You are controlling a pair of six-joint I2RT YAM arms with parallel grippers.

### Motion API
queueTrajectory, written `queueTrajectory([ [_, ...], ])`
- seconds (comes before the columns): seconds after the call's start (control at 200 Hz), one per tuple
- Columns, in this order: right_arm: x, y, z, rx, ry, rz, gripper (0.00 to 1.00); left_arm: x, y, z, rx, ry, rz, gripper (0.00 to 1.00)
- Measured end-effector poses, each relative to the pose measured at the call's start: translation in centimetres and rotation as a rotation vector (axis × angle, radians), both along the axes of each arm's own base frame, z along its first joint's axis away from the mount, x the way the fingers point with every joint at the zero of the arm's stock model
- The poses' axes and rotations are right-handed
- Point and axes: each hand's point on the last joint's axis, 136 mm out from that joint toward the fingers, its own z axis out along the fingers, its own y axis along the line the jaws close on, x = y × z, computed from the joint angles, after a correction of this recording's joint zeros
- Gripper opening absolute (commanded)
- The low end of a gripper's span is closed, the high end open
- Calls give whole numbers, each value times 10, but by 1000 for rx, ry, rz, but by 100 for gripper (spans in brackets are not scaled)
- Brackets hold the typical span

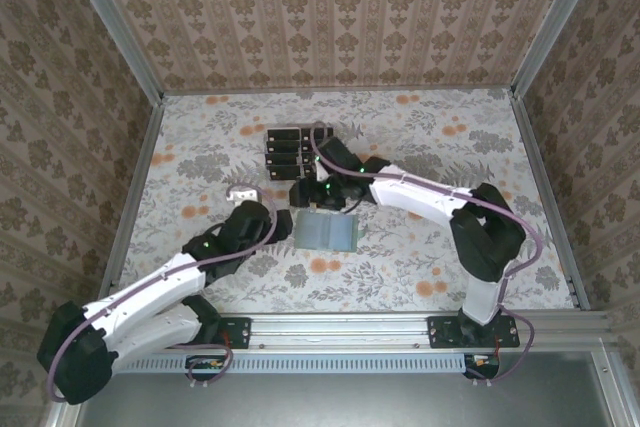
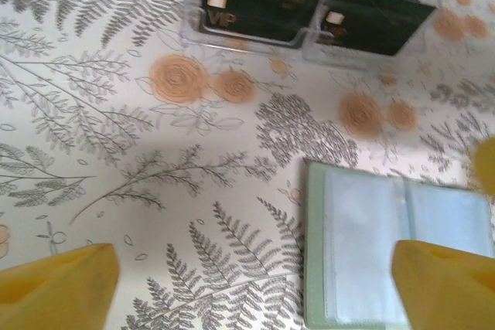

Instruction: Put the credit cards into the card holder

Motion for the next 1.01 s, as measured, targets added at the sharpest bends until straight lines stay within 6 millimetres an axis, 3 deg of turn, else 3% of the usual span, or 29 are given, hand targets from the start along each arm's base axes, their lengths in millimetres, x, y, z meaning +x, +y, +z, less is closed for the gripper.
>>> queueTrajectory([
  [0.15, 39, -21, 53, -42, -145, 3, 65, 19, 17, 1, -15, 56, 72, 100],
  [0.325, 83, -36, 79, -183, -288, 27, 64, 52, 43, 1, -27, 130, 160, 100],
  [0.49, 105, -42, 57, -292, -297, 53, 63, 99, 64, 15, -59, 143, 228, 100],
  [0.62, 116, -61, 40, -324, -253, 23, 63, 141, 67, 22, -128, 121, 224, 100],
  [0.785, 128, -85, 30, -330, -232, -29, 64, 183, 54, 12, -235, 94, 156, 100],
  [1.005, 106, -115, -5, -346, -133, -60, 65, 224, 26, 3, -363, 41, 69, 100],
])
